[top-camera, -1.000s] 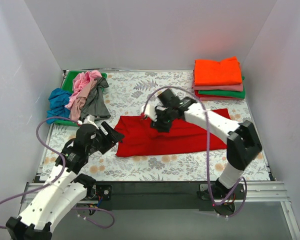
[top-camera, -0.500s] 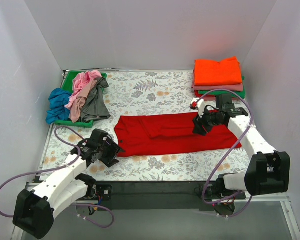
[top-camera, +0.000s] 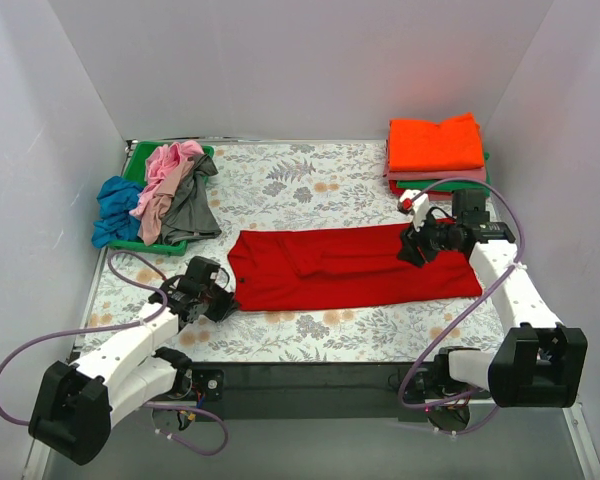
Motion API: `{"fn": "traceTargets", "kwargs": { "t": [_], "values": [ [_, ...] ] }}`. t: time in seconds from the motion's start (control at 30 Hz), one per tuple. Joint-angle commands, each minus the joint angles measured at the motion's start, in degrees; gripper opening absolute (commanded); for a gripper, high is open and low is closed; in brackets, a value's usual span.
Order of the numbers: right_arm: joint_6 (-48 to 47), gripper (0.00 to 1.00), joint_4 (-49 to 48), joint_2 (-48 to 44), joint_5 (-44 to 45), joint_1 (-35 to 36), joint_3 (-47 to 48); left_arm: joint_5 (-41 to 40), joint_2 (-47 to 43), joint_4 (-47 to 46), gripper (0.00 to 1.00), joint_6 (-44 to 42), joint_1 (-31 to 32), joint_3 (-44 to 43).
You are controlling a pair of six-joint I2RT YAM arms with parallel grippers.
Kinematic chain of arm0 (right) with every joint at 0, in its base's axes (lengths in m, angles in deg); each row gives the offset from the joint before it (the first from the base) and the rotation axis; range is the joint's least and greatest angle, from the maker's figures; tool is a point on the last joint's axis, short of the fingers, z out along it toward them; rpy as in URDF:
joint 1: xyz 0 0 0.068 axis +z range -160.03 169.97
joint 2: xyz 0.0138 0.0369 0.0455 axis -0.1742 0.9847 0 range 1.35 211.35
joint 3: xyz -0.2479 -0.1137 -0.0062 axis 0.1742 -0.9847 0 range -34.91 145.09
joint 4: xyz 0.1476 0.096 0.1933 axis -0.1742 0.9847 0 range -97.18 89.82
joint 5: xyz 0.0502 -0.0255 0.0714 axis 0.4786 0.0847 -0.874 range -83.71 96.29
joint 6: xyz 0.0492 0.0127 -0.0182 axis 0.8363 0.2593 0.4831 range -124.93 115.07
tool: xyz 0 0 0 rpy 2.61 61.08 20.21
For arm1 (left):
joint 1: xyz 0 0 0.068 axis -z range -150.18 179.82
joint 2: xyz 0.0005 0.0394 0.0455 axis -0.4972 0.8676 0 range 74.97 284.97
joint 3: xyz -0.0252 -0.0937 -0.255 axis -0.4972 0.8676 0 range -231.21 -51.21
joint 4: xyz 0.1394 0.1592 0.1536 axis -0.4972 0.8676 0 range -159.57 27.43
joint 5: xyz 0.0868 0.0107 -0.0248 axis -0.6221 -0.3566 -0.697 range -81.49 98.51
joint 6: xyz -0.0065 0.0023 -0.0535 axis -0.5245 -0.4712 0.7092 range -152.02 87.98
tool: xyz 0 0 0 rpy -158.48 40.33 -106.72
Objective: Fold and stack the t-shirts
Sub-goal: Fold the tshirt
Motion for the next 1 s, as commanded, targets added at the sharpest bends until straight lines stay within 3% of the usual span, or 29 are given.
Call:
{"fn": "traceTargets", "kwargs": {
  "t": [0.0, 0.2, 0.33, 0.53, 0.97],
  "values": [
    [0.0, 0.57, 3.3, -0.7, 5.7, -4.5, 1.5, -7.6, -3.0, 1.6, 0.00, 0.7, -0.3, 0.1],
    [-5.2, 0.55, 11.9, 3.0, 12.3, -19.0, 2.4, -9.4, -3.8, 2.1, 0.00, -0.4, -0.3, -0.4],
    [-7.1, 0.55, 12.1, 3.3, 16.1, -26.1, -1.4, -8.1, -3.7, 1.2, 0.00, -0.6, -0.3, 0.5],
    [-10.2, 0.54, 12.4, 7.2, 10.7, -36.6, -2.1, -9.7, -5.6, 4.1, 0.00, -1.2, -0.3, -0.2],
    [-12.1, 0.53, 16.1, 20.3, 2.3, -39.0, 0.8, -15.0, -9.3, 8.2, 0.00, -1.2, -0.4, -2.1]
  ]
}}
